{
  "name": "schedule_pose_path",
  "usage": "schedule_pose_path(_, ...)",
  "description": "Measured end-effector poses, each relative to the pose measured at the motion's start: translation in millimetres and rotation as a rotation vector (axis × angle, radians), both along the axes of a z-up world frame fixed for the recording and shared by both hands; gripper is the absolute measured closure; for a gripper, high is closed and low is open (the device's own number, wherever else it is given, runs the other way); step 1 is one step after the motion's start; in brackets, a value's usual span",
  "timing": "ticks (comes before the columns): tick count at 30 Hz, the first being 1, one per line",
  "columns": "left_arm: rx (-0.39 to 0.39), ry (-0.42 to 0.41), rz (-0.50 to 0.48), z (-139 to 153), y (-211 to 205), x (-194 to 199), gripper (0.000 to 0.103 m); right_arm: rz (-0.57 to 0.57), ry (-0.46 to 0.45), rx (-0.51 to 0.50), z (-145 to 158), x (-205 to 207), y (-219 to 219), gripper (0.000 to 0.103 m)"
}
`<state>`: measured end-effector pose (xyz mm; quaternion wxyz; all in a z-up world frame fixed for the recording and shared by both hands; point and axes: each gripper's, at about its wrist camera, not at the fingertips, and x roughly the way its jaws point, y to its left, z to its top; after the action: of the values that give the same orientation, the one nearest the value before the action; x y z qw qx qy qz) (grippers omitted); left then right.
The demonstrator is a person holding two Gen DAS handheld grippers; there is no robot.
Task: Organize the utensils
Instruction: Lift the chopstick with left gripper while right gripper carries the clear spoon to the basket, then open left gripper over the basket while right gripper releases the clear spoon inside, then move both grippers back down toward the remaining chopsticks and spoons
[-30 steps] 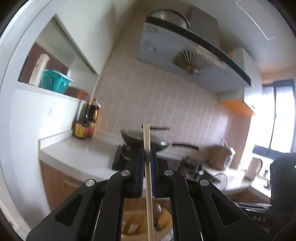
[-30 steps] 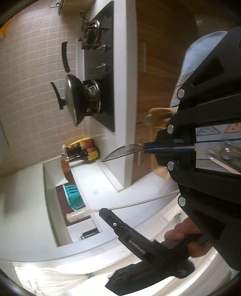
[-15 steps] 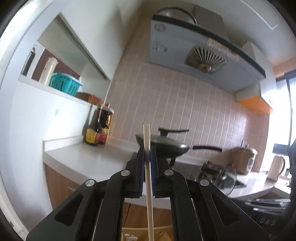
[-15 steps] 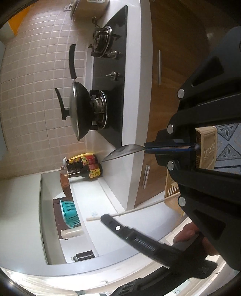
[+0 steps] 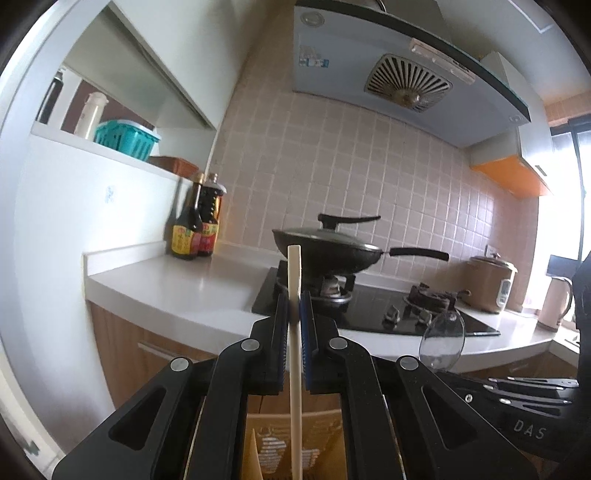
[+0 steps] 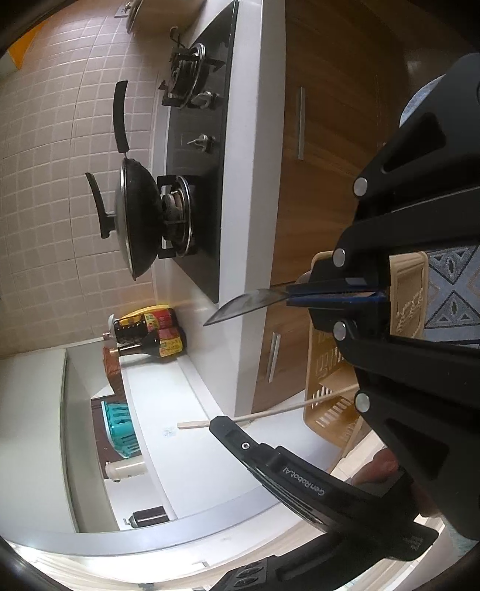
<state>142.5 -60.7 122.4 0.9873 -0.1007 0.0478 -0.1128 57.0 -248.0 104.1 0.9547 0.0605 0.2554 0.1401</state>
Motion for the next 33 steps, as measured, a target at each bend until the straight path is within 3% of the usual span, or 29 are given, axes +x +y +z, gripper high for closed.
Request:
schedule_pose_path(4, 0.015, 0.021, -0.035, 0.3, 4.1, -8.1, 0.091, 0.008, 0.015, 0.006, 2.2, -8.5, -2.6, 0.099)
schedule_pose_path(7, 0.013, 0.018, -0.05, 7.5, 12.6, -23.3, 0.063, 0.008, 0.017, 0.009, 6.1, -16.6, -4.8, 0.08)
schedule_pose_path(15, -0.007, 0.012, -0.09, 40.6, 43.6, -81.1, 0.055, 0.01, 0.014, -0.005, 23.8, -58.1, -5.7, 0.078)
schedule_pose_path(19, 0.013, 0.049, -0.111, 55.5, 55.9, -111.4, 0.052, 0.015, 0.045, -0.03, 32.6, -82.3, 0.4, 0.078)
schedule_pose_path(21, 0.023, 0.111, -0.157, 55.1, 60.1, -119.0, 0.05, 0.014, 0.098, -0.055, 28.1, -93.6, 3.7, 0.078)
schedule_pose_path(25, 0.022, 0.332, -0.31, 26.3, 68.3, -117.9, 0.049, 0.047, 0.24, -0.053, -0.6, -104.5, 7.5, 0.078)
schedule_pose_path(30, 0.099, 0.611, -0.355, -43.1, 68.6, -100.7, 0.051, 0.093, 0.45, -0.067, -52.2, -108.7, 22.2, 0.078)
schedule_pose_path(33, 0.094, 0.737, -0.349, -84.7, 74.8, -92.5, 0.061, 0.115, 0.531, -0.059, -88.0, -114.1, 31.0, 0.078)
